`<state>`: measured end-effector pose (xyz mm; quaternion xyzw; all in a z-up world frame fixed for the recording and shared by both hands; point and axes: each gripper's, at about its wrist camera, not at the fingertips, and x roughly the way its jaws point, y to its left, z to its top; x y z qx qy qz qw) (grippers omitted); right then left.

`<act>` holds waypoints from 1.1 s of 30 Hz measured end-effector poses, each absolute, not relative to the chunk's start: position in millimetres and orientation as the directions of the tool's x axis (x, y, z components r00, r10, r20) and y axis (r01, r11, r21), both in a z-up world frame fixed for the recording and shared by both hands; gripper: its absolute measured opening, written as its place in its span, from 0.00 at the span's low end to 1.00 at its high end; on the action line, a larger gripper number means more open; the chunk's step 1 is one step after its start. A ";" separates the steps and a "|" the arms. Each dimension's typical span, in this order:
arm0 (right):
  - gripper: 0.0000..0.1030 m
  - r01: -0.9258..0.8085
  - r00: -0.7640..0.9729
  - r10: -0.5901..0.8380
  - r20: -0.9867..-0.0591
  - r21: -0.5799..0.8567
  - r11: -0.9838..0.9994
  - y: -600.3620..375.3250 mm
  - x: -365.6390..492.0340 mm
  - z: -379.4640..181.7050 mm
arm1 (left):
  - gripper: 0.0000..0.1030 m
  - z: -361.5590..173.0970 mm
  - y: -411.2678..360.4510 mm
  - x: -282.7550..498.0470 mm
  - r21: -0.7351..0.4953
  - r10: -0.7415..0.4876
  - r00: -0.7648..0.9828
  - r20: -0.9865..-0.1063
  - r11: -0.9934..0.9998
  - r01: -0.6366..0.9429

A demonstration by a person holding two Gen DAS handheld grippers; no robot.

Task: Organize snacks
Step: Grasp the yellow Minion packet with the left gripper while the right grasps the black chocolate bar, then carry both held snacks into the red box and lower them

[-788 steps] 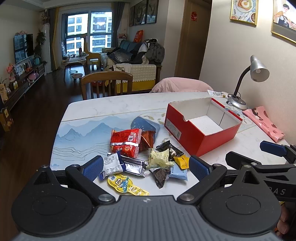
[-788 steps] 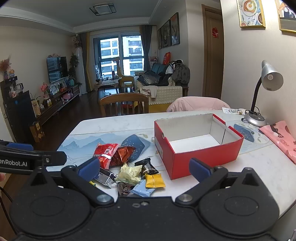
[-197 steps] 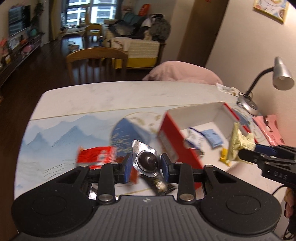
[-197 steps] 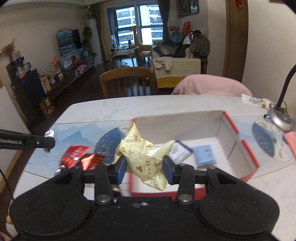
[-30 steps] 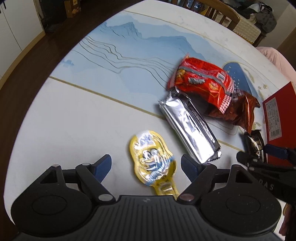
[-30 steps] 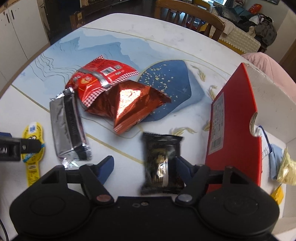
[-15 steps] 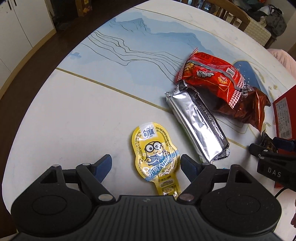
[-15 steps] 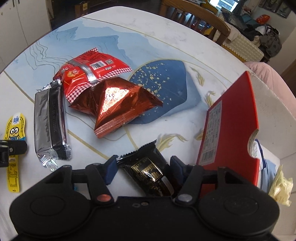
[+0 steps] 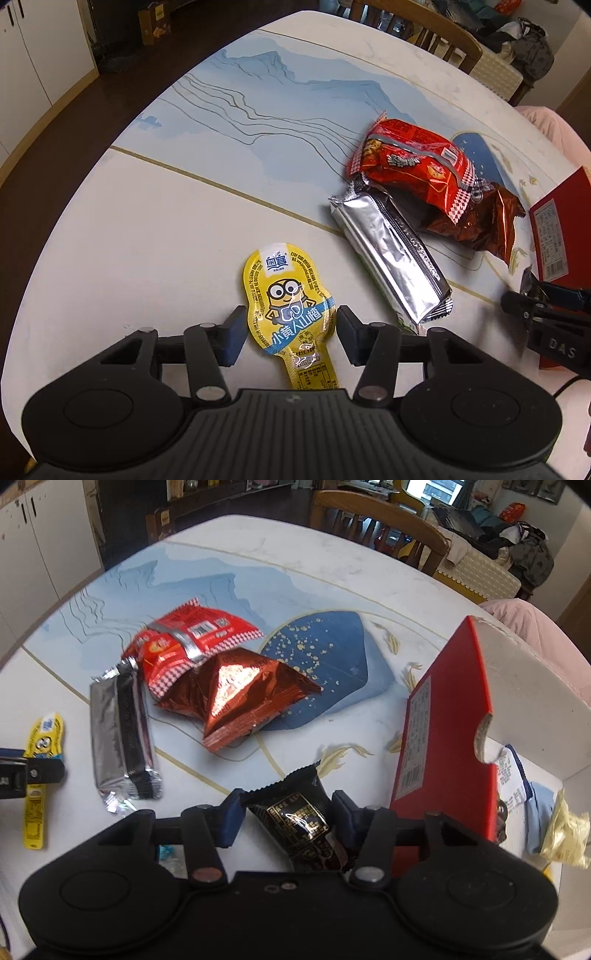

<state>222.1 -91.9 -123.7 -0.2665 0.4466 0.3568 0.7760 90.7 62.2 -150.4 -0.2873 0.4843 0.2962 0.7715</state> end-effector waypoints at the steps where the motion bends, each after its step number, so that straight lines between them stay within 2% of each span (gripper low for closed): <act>1: 0.48 -0.789 0.344 0.324 -0.881 -0.085 0.608 -93.5 220.3 -120.3 | 0.50 -150.2 64.0 89.0 -0.164 0.174 0.359 -0.917 0.656 -0.737; 9: 0.48 -0.767 0.333 0.404 -0.852 0.004 0.642 -111.6 204.4 -84.3 | 0.50 -136.6 74.7 72.7 -0.217 0.148 0.406 -0.902 0.658 -0.721; 19: 0.48 -0.703 0.389 0.481 -0.785 0.084 0.706 -145.0 201.2 -29.1 | 0.50 -89.2 83.8 68.0 -0.261 0.154 0.505 -0.849 0.708 -0.656; 33: 0.48 -0.579 0.536 0.471 -0.701 0.101 0.809 -215.9 233.3 13.4 | 0.50 -18.6 33.9 128.3 -0.271 0.075 0.633 -0.771 0.860 -0.432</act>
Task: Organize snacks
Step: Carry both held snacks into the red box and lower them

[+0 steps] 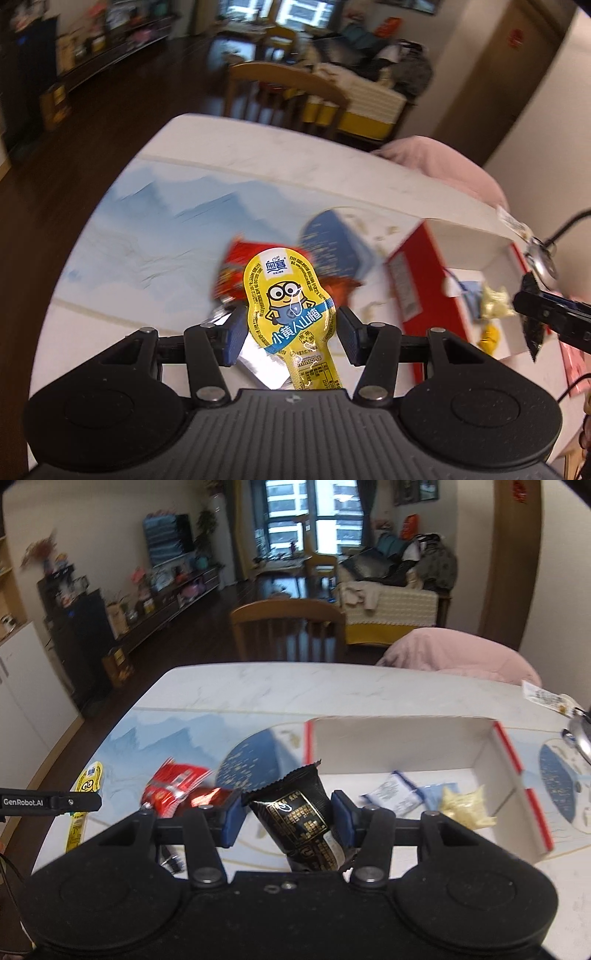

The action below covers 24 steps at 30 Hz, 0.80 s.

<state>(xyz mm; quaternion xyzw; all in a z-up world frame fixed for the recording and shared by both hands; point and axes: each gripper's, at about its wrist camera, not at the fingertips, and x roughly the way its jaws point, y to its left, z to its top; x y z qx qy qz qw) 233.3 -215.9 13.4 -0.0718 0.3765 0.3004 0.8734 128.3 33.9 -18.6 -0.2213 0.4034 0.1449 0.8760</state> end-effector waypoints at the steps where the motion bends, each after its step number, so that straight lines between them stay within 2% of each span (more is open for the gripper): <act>1: 0.48 -0.570 0.544 0.466 -0.698 0.100 0.816 -221.3 236.6 14.7 | 0.50 -14.5 27.7 135.2 -0.268 0.069 0.639 -0.766 0.870 -0.415; 13: 0.47 -0.445 0.595 0.399 -0.698 0.127 0.887 -290.3 297.9 5.0 | 0.50 11.2 -54.4 229.1 -0.245 -0.042 0.652 -0.757 0.943 -0.224; 24: 0.47 -0.353 0.584 0.339 -0.738 0.145 0.924 -339.9 354.5 -28.8 | 0.50 -15.7 -118.7 311.4 -0.178 -0.074 0.574 -0.815 0.976 -0.126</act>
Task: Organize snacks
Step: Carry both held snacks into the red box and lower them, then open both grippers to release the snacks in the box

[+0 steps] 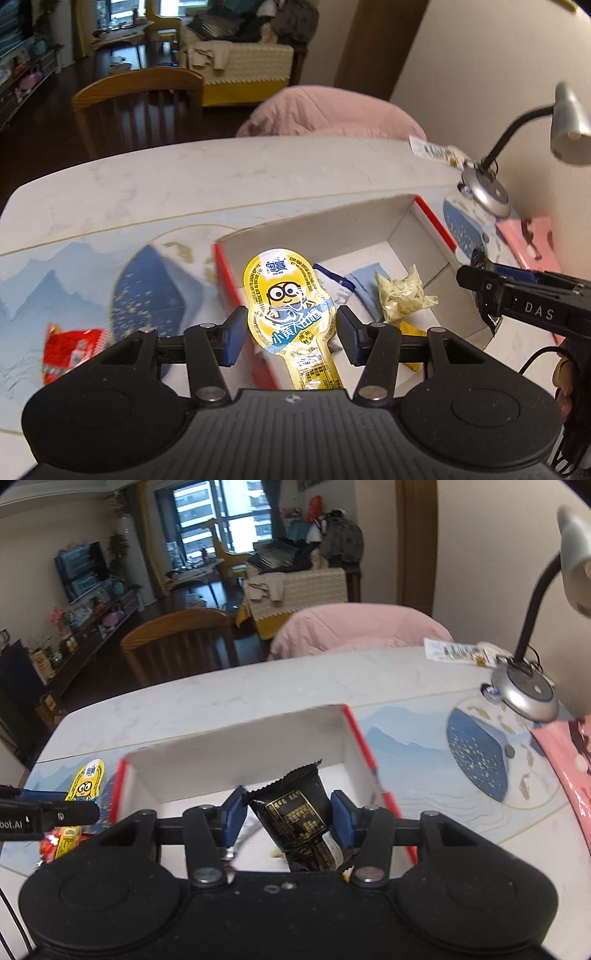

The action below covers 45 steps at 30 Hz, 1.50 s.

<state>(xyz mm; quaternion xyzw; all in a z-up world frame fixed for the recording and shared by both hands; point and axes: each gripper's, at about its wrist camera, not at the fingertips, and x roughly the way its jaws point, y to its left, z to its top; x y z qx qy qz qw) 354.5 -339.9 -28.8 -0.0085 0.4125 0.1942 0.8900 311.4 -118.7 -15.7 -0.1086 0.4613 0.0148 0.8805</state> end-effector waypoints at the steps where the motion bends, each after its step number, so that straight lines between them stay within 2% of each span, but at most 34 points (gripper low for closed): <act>1: 0.47 -0.348 0.580 0.337 -0.741 0.149 0.926 -342.5 357.5 -33.3 | 0.50 -18.9 -124.3 318.6 -0.168 -0.071 0.567 -0.821 0.978 -0.120; 14: 0.47 -0.363 0.506 0.357 -0.785 0.182 0.914 -343.3 371.0 -78.2 | 0.50 -61.6 -164.5 394.4 -0.051 -0.030 0.496 -0.868 0.998 -0.030; 19: 0.47 -0.410 0.475 0.352 -0.806 0.151 0.899 -334.1 364.3 -90.3 | 0.50 -79.9 -171.6 409.9 -0.031 -0.020 0.451 -0.892 0.999 -0.018; 27: 0.48 -0.431 0.432 0.314 -0.845 0.112 0.895 -319.6 364.1 -101.9 | 0.50 -100.7 -170.7 428.7 -0.076 -0.057 0.357 -0.932 0.996 -0.040; 34: 0.48 -0.420 0.406 0.322 -0.856 0.138 0.897 -323.2 371.3 -102.7 | 0.50 -112.8 -166.2 435.7 -0.087 -0.069 0.270 -0.960 0.995 -0.057; 41: 0.51 -0.390 0.381 0.318 -0.868 0.160 0.907 -326.5 373.1 -101.1 | 0.51 -110.3 -162.9 434.9 -0.092 -0.071 0.269 -0.961 0.993 -0.067; 43: 0.52 -0.385 0.387 0.317 -0.866 0.161 0.909 -327.5 372.4 -98.2 | 0.56 -107.7 -162.0 432.8 -0.095 -0.074 0.273 -0.959 0.993 -0.066; 45: 0.60 -0.377 0.399 0.314 -0.862 0.158 0.912 -328.7 370.8 -94.5 | 0.57 -104.6 -161.1 429.0 -0.100 -0.077 0.285 -0.956 0.993 -0.066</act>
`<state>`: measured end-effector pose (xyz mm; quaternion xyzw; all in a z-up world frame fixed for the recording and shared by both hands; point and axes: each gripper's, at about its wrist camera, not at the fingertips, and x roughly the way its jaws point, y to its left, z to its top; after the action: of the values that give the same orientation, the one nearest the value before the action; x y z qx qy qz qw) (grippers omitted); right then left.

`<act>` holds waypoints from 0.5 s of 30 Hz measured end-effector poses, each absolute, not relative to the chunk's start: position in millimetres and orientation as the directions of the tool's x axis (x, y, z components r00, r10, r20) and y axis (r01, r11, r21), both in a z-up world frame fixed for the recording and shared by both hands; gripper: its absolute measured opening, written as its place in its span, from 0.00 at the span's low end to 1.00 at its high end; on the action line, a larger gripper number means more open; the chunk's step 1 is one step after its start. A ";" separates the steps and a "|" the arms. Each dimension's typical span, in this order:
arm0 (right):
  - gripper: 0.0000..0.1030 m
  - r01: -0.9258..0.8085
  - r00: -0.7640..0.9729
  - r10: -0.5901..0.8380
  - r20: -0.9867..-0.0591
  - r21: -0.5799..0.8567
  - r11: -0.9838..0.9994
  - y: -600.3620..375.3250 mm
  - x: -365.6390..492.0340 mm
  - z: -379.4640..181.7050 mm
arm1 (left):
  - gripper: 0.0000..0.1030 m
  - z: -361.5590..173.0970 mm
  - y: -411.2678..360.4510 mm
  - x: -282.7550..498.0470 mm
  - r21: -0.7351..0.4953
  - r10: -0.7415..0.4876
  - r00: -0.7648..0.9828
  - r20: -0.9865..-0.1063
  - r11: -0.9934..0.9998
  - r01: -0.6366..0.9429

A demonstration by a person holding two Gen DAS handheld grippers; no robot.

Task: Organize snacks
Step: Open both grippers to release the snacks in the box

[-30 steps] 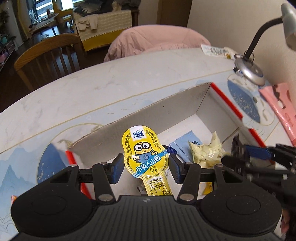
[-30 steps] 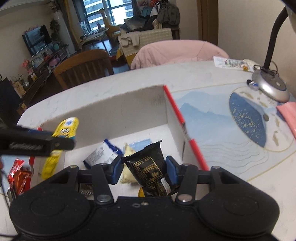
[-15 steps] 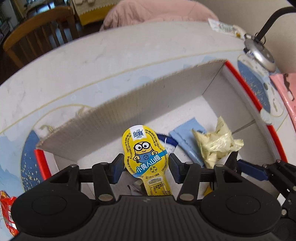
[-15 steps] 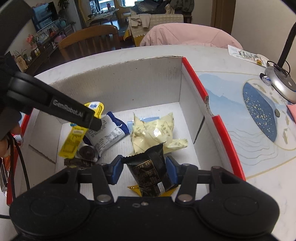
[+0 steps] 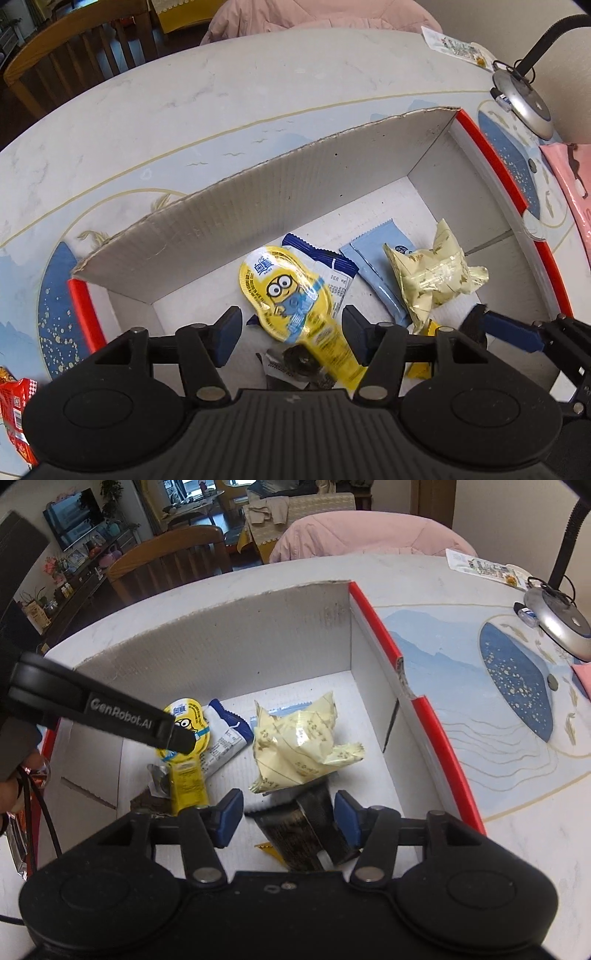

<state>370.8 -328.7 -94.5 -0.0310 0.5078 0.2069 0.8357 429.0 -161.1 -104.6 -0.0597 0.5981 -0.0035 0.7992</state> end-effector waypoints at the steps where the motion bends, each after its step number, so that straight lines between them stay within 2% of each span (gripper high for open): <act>1: 0.61 -0.376 0.404 0.319 -0.857 0.162 0.912 -329.3 369.7 -92.1 | 0.57 -102.3 -159.7 426.5 -0.105 -0.081 0.292 -0.953 0.992 -0.068; 7: 0.62 -0.382 0.426 0.337 -0.840 0.171 0.908 -329.7 359.1 -72.7 | 0.57 -80.9 -151.9 405.7 -0.142 -0.109 0.353 -0.929 0.987 -0.069; 11: 0.73 -0.379 0.462 0.345 -0.817 0.170 0.910 -327.6 346.9 -54.2 | 0.57 -63.3 -145.6 388.9 -0.173 -0.134 0.397 -0.908 0.983 -0.066; 15: 0.77 -0.376 0.494 0.351 -0.796 0.168 0.911 -324.5 332.0 -36.5 | 0.57 -46.0 -137.8 370.6 -0.192 -0.146 0.437 -0.887 0.979 -0.063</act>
<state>332.0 -324.5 -36.5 -0.0140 0.4569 0.2104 0.8642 370.6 -137.8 -46.0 -0.0987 0.5299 -0.0247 0.8419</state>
